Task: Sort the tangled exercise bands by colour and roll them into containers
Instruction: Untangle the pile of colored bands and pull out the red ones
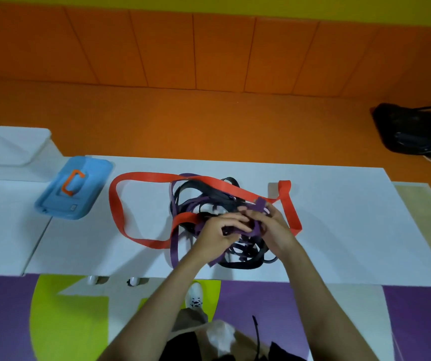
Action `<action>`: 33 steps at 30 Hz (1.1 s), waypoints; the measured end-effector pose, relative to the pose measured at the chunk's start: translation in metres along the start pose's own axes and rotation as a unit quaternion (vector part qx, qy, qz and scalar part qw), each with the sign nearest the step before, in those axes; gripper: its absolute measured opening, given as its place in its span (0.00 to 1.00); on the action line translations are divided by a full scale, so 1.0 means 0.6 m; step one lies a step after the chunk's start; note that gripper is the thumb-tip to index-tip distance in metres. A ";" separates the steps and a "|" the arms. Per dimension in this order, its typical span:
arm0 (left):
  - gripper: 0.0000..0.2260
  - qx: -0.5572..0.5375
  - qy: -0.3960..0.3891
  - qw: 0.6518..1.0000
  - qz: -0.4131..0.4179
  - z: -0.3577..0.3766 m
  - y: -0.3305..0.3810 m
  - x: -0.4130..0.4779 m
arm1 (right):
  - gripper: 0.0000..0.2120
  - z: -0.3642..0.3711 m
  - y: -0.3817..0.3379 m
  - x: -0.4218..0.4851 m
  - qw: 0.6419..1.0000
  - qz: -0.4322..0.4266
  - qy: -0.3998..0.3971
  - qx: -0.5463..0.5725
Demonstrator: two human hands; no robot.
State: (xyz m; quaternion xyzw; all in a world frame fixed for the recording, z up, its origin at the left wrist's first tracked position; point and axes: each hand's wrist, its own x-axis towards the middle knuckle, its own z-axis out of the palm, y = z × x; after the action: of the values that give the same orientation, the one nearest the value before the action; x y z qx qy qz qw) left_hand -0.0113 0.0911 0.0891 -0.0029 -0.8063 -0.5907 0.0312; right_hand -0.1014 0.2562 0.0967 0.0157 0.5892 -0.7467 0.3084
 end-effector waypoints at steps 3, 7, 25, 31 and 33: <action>0.16 -0.011 0.057 0.997 -0.047 -0.016 -0.041 0.002 | 0.13 -0.034 -0.009 0.010 0.994 -0.015 0.081 0.077; 0.15 0.030 0.251 0.953 -0.165 -0.048 -0.106 0.040 | 0.16 -0.090 -0.029 0.015 0.983 -0.038 0.161 0.083; 0.13 0.034 0.158 0.954 -0.253 -0.029 -0.173 0.181 | 0.14 -0.141 0.103 0.048 0.942 0.154 0.255 -0.157; 0.23 -0.169 0.157 0.950 -0.212 -0.039 -0.085 0.219 | 0.07 -0.143 0.094 0.108 0.944 0.052 0.299 -0.132; 0.20 -0.176 0.130 0.954 -0.206 -0.041 -0.066 0.229 | 0.08 -0.136 0.048 0.133 0.951 0.009 0.279 -0.131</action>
State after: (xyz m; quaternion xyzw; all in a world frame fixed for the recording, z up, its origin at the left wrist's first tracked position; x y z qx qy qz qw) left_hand -0.1487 0.0515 0.0664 0.2350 -0.6618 -0.7118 0.0123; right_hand -0.1798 0.2900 0.0157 0.1879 0.7441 -0.6261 0.1381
